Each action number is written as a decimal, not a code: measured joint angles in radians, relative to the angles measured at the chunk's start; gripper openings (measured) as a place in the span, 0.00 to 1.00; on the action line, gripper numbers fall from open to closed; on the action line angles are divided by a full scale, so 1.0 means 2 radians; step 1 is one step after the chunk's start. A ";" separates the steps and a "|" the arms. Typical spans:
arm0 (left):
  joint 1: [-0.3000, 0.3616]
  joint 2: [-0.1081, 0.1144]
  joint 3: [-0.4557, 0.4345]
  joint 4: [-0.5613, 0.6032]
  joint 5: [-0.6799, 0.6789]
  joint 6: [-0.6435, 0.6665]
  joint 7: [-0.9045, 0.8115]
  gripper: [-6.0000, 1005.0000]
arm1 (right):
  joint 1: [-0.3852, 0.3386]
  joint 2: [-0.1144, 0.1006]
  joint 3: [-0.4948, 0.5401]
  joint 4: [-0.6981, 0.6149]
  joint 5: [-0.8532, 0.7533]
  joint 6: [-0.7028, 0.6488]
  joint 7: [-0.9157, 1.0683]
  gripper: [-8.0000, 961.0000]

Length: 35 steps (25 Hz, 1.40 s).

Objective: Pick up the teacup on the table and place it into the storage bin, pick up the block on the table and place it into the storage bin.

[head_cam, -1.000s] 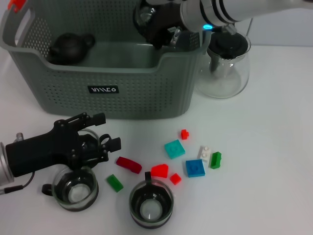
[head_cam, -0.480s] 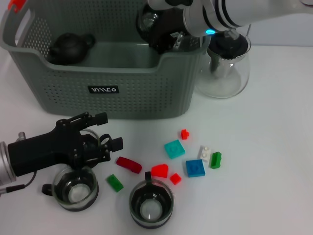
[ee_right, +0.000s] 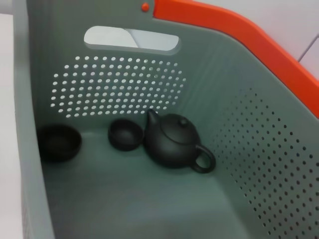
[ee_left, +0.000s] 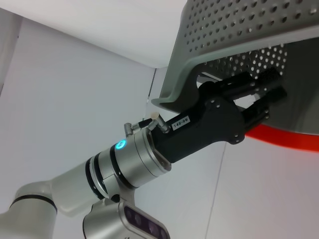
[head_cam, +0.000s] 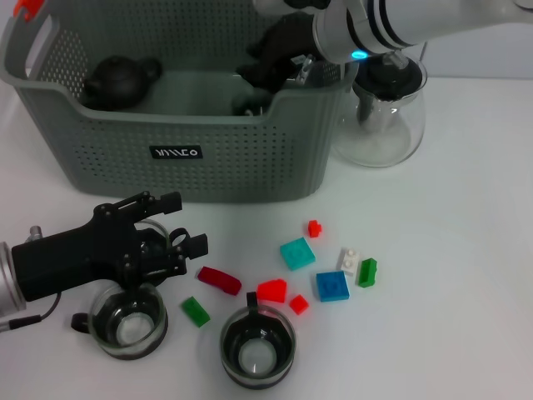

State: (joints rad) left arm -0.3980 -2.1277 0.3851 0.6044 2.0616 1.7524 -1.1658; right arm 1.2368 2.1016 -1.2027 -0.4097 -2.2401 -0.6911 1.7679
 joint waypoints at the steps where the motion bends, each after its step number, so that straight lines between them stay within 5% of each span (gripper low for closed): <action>1: 0.000 0.000 0.000 0.000 0.000 0.000 0.000 0.84 | 0.000 0.000 0.000 0.000 0.000 0.001 0.000 0.24; 9: 0.001 0.000 0.000 0.000 0.000 0.003 -0.001 0.84 | -0.027 0.000 0.003 -0.076 0.009 -0.012 0.014 0.50; 15: 0.002 0.002 0.000 0.000 0.000 0.004 -0.003 0.84 | -0.113 -0.003 0.004 -0.261 0.106 -0.108 0.023 0.71; 22: 0.003 0.003 0.000 0.000 0.001 0.004 -0.003 0.84 | -0.238 -0.007 0.010 -0.419 0.267 -0.281 -0.036 0.78; 27: 0.003 0.005 0.000 0.001 0.003 0.005 -0.004 0.84 | -0.277 -0.014 0.042 -0.425 0.293 -0.430 -0.068 0.78; 35: 0.005 0.012 -0.001 0.005 0.006 0.005 -0.004 0.84 | -0.295 -0.021 0.070 -0.405 0.235 -0.574 -0.091 0.78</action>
State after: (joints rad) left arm -0.3889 -2.1037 0.3840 0.6144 2.0736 1.7629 -1.1736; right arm 0.6466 2.0588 -1.0629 -1.2190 -1.7695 -1.8389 1.5868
